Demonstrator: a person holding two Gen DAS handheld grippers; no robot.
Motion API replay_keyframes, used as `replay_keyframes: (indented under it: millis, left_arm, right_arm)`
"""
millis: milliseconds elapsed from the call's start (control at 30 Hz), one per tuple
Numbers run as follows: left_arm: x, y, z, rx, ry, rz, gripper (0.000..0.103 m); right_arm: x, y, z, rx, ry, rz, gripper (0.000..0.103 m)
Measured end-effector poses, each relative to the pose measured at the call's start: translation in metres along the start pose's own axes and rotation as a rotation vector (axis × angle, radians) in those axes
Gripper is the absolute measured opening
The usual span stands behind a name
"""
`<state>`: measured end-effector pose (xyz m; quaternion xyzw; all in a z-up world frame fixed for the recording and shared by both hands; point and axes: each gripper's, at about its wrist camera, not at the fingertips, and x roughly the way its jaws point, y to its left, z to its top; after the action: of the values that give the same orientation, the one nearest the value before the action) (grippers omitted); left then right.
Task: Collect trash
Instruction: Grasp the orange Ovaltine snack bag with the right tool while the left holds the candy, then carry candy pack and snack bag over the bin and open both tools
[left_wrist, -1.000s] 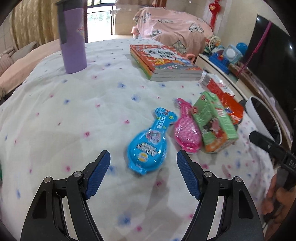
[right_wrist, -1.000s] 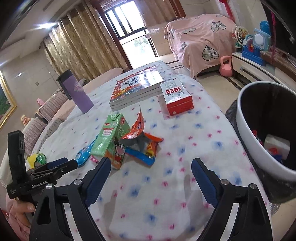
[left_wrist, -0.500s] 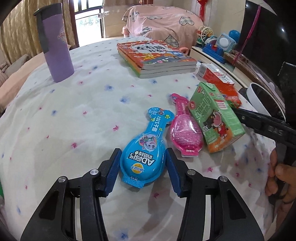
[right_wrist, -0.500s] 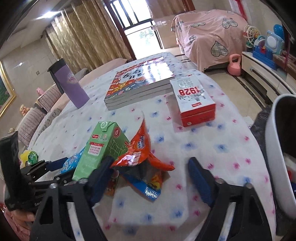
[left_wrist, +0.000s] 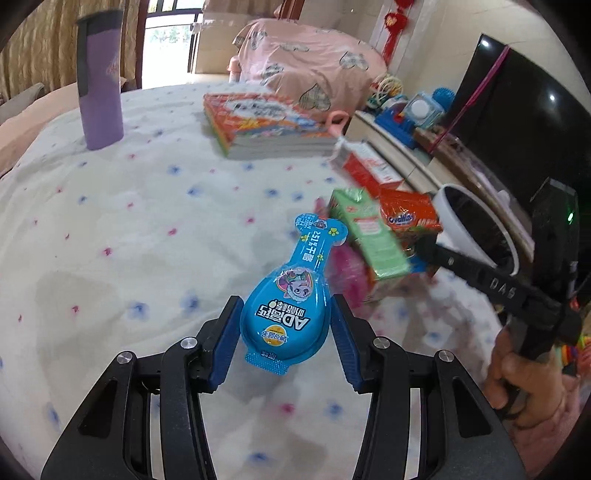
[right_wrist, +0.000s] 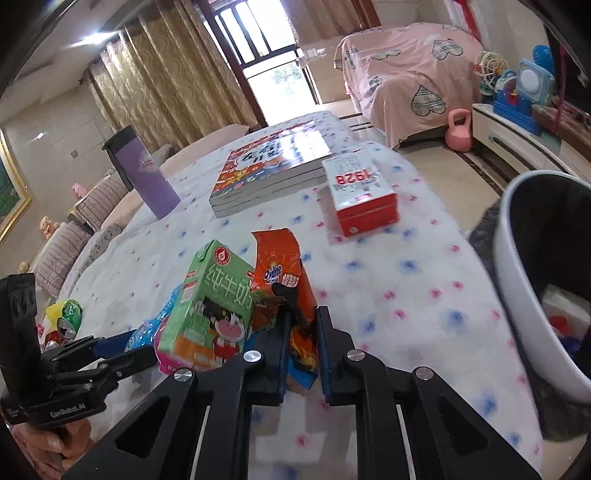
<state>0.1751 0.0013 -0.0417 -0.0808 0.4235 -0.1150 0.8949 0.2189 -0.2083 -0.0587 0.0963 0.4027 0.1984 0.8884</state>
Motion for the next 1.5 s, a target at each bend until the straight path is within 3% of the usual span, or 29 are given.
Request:
replay_keyframes:
  millis: [300,833,1500]
  left_arm:
    - [-0.019,-0.041,0.004,0.041,-0.028,-0.086,0.047]
    - [-0.004,-0.128,0.007,0.157,-0.004,-0.158,0.047]
    - [0.04,-0.216,0.035,0.26,0.024,-0.189,0.047]
  right_arm:
    - [-0.049,-0.019,-0.012,0.042,-0.068,-0.012,0.01]
    - [-0.12,-0.077,-0.029,0.127,-0.169,-0.081,0.01]
    - [-0.154,-0.16,-0.023,0.225,-0.22,-0.186,0.01]
